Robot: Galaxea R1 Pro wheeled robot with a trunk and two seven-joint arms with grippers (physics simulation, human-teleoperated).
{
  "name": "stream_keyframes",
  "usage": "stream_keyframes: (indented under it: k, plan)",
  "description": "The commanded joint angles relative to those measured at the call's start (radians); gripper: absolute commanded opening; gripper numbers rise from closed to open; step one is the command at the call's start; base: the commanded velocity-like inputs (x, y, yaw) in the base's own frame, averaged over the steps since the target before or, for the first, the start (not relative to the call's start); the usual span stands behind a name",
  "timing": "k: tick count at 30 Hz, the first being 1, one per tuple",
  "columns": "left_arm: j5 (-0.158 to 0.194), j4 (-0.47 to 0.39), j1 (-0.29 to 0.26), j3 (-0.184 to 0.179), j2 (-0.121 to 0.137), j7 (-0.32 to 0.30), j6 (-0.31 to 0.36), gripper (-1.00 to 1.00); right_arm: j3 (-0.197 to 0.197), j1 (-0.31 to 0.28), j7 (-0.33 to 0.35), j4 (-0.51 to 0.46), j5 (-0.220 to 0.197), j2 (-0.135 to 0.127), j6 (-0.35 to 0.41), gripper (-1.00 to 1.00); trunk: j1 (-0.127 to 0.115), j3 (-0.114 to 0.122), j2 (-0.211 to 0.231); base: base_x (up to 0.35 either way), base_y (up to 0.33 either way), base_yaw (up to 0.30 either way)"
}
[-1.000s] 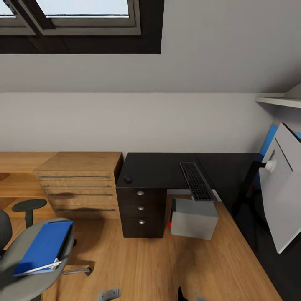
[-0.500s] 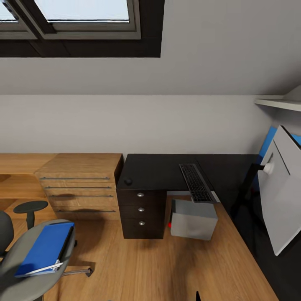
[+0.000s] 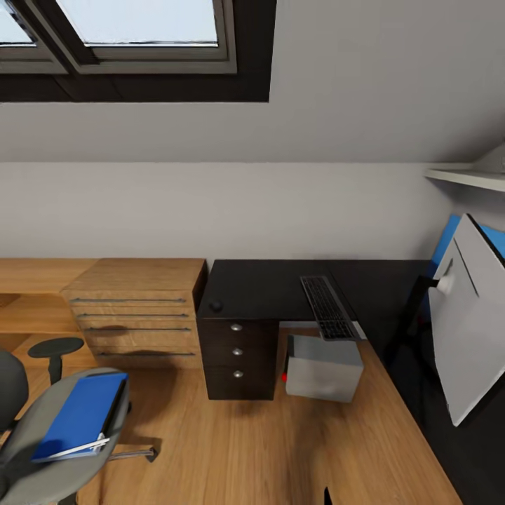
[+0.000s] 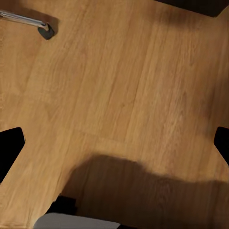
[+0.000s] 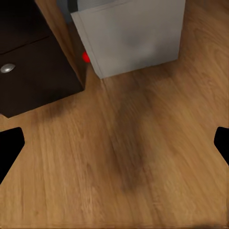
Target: In the bedroom, organize the workspace by keeping the computer under the desk, ensuring the monitor is on the desk, placing the keyboard on the desk next to the monitor, placing the mouse on the desk next to the keyboard, moving the folder from the swivel chair onto the desk next to the mouse, stacking the notebook on top of the folder with the pen on top of the notebook, and positioning the swivel chair next to the desk.
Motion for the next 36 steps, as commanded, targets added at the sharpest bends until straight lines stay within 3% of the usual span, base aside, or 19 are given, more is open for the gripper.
stream_keyframes:
  k: [1, 6, 14, 36]
  plan:
    - [0.011, 0.002, -0.001, -0.008, 0.001, 0.008, -0.006, 1.0, 0.001, -0.001, 0.01, 0.002, -0.01, 0.001, -0.003, 1.0, -0.004, 0.002, 0.006, -0.218, 0.0, 0.0]
    - [0.011, 0.03, -0.001, -0.009, 0.0, 0.008, -0.006, 1.0, 0.006, -0.001, 0.011, 0.002, 0.008, 0.008, -0.003, 1.0, -0.023, 0.018, 0.041, -0.288, 0.0, 0.0]
    - [0.012, 0.04, -0.001, -0.008, 0.0, 0.01, -0.007, 1.0, 0.012, -0.001, 0.004, 0.002, 0.091, 0.01, -0.001, 1.0, -0.054, 0.043, 0.097, -0.33, 0.0, 0.0]
    - [0.013, 0.04, -0.001, -0.006, 0.0, 0.013, -0.006, 1.0, 0.012, -0.001, 0.004, 0.002, 0.097, 0.01, -0.002, 1.0, -0.138, 0.088, 0.251, -0.337, -0.004, 0.001]
